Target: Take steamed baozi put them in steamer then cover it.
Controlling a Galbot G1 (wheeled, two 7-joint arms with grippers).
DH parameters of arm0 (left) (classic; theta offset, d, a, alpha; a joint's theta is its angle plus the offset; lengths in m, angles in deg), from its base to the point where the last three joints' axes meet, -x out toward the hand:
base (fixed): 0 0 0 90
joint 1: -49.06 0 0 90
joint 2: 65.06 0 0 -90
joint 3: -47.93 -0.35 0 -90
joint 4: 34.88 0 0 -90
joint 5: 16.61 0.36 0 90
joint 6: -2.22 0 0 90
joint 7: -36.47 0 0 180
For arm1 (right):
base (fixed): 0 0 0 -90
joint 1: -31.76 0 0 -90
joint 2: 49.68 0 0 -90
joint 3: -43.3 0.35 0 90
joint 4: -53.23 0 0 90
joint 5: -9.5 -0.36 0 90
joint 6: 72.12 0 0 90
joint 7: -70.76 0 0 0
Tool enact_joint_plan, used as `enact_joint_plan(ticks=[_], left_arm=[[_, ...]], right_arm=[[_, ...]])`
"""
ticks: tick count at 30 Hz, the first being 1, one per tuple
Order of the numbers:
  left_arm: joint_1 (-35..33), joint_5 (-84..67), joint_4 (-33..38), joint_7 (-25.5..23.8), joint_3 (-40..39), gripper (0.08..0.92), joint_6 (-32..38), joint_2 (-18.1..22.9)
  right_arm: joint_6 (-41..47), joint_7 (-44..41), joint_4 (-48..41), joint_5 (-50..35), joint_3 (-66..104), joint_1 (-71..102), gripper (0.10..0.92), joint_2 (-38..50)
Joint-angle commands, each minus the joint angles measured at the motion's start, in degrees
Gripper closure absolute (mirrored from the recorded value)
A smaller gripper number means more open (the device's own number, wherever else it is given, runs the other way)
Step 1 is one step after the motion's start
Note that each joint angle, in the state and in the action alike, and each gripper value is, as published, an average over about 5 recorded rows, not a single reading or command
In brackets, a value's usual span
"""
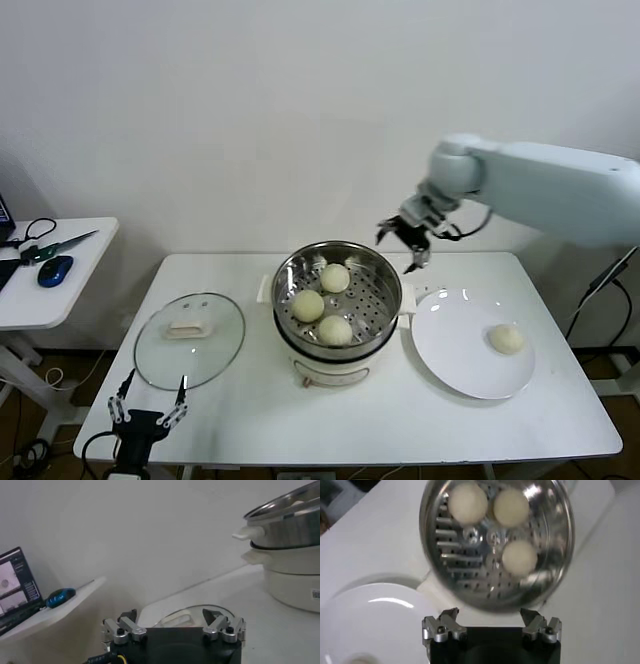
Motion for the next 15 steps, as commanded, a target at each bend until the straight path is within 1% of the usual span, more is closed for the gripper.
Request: enact_joint_plan(ticks=[1,4,10,15], left_arm=[[0.1,-0.04,0.29,0.0,-0.02,0.177,-0.18,0.12],[0.03,0.03,0.46,-0.01,0.08,0.177,-0.29,0.26],[-0.42,0.23,0.47,0.0,0.29,0.177,-0.35,0.62],[-0.28,-1.11,0.51,-0.1,0.18,0.177,-1.18,0.72]], right_arm=[[8.27,-2.82,-4.33,2.67,15.02,16.15,0.203,16.96],[6.89,-3.38,-6.96,7.41,23.24,24.47,0.203,19.09],[3.87,-3.83,-10.11,14.02,33.04,36.7,0.203,21.34],[2.82,-3.67,-12.27,18.43,40.21,44.3,0.203,21.09]])
